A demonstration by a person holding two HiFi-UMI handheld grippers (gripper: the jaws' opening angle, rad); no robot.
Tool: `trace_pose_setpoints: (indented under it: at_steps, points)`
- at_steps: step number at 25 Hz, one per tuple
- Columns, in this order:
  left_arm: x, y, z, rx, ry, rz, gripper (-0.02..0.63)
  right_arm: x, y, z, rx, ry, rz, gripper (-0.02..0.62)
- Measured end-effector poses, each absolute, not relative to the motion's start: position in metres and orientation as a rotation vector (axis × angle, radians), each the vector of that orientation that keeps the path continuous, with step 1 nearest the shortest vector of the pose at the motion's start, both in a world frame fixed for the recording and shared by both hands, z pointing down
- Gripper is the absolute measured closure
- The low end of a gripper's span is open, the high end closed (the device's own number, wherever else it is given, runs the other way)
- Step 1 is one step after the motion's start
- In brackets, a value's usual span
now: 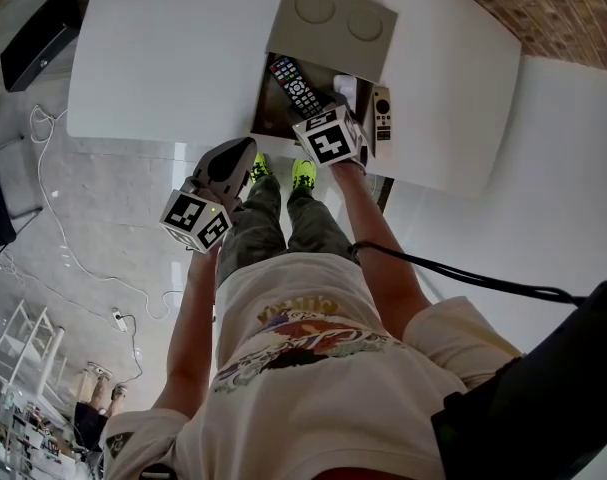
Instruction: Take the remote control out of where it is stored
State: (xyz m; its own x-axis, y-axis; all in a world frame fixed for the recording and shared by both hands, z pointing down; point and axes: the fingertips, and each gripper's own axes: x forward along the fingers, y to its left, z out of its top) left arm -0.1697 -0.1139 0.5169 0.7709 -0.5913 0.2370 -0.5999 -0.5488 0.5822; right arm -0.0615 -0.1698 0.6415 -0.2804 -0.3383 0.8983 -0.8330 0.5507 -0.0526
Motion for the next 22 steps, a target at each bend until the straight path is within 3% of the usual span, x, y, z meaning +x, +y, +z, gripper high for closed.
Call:
trace_pose_setpoints:
  at_steps: [22]
  points:
    - [-0.169, -0.115, 0.5, 2.338, -0.871, -0.009, 0.6, -0.066, -0.165, 0.608, 1.036, -1.893, 0.725, 0.35]
